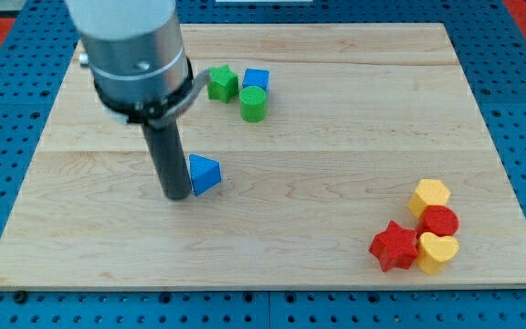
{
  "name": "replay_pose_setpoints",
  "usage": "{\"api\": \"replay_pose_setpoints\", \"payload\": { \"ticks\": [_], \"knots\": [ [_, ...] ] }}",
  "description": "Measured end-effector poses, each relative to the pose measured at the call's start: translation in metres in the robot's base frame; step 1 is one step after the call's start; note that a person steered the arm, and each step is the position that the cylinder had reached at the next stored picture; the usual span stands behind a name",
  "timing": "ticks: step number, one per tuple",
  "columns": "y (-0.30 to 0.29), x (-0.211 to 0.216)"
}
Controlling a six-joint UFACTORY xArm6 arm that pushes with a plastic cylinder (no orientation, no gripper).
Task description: Push the blue triangle to the bottom of the green star
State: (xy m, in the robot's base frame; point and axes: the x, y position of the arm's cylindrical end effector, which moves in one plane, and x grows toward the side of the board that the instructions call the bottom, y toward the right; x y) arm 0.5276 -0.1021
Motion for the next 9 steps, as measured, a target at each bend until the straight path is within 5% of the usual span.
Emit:
{"api": "replay_pose_setpoints", "payload": {
  "ticks": [1, 3, 7, 8, 9],
  "knots": [
    [0.012, 0.031],
    [0.016, -0.05],
    [0.066, -0.127],
    [0.044, -0.135],
    [-0.002, -0.097]
  ]
}}
